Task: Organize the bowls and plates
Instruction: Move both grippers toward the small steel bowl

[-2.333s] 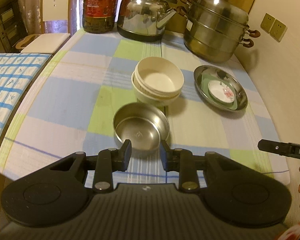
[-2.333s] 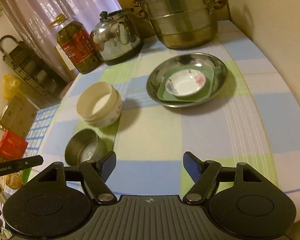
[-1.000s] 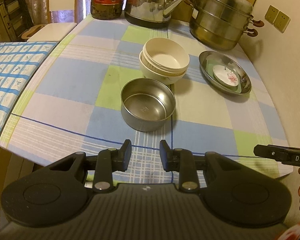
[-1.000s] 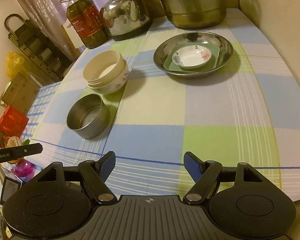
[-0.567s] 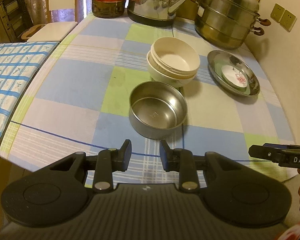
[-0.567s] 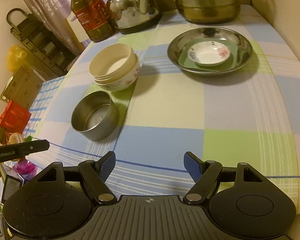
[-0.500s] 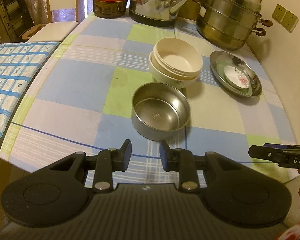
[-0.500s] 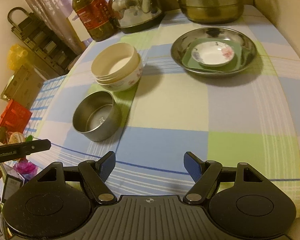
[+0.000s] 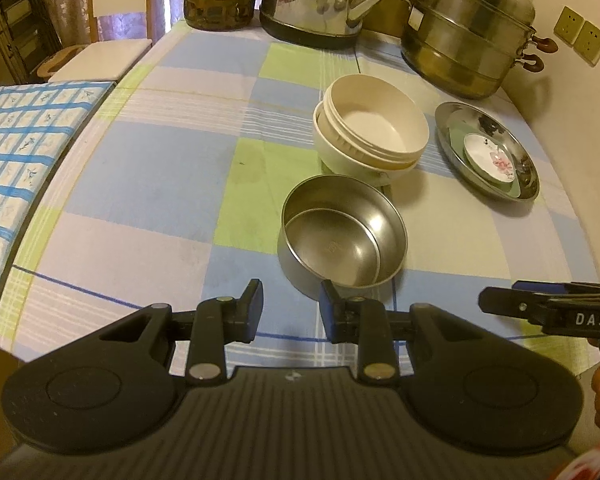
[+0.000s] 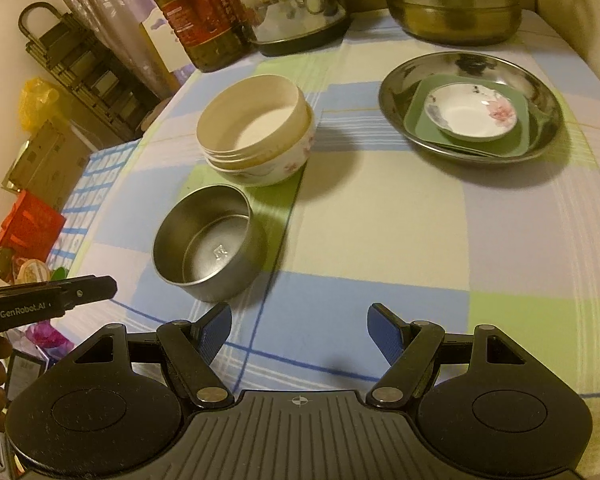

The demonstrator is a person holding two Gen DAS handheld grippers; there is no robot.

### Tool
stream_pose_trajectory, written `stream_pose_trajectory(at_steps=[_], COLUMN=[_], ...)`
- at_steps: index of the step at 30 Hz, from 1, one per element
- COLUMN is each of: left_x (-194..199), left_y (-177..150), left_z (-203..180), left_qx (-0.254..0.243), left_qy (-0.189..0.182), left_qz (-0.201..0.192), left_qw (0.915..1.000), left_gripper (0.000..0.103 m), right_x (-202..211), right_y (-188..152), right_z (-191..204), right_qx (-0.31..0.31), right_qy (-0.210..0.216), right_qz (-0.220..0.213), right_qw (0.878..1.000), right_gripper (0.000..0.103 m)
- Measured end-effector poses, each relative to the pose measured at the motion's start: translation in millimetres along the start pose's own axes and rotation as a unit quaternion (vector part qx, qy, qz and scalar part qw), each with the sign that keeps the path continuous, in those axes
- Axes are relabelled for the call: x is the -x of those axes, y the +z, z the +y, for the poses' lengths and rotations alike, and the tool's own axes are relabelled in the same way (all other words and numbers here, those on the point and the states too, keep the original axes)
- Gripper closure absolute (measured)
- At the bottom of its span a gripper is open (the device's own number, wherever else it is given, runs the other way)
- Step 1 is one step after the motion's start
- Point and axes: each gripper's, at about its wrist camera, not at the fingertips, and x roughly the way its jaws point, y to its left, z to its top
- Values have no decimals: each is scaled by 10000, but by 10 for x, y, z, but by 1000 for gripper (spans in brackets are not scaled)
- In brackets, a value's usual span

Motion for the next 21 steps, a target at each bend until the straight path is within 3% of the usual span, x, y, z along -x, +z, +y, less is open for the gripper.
stream_pose_trajectory(at_steps=[12,21], left_x=[-302,-485], left_y=[180,293], left_z=[16,26], left_qx=[-139,-291], left_qy=[-140,-139], left_qz=[72,89], left_qw=[9998,9994], left_gripper=[76,76], right_x=[-364,-630], right_y=[232,339], right_z=[258,345], right_qx=[170,135], right_qy=[36,-3], right_qz=[-72,17], right_qw=[9998,9999], right_gripper=[29,47])
